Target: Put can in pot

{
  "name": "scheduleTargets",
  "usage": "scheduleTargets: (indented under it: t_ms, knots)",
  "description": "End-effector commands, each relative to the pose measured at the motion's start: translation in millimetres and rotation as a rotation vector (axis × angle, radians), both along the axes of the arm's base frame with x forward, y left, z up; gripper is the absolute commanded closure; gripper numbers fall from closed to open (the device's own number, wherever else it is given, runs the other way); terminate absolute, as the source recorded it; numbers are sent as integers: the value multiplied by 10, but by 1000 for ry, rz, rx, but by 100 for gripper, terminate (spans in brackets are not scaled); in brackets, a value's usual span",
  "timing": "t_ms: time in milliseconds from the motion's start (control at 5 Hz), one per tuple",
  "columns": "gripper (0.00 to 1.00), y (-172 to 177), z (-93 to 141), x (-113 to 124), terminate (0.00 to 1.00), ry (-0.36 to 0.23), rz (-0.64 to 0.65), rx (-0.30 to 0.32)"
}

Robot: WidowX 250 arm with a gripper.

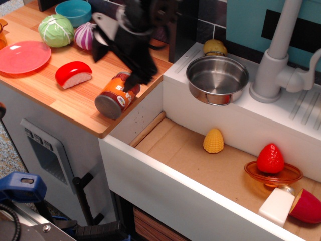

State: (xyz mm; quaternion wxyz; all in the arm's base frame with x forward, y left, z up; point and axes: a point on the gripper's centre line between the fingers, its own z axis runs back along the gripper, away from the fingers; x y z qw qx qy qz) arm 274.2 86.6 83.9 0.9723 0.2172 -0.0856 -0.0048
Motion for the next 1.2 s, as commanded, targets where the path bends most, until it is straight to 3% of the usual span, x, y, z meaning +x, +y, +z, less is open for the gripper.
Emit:
scheduleTargets:
  t_ms: [0,400,1000]
  knots:
    - [0,-13,-20,144,0,-79,23,-45]
    - [0,39,-208,191,0,-75,-46,-132]
    - [0,97,-576,125,0,-59,14,-240]
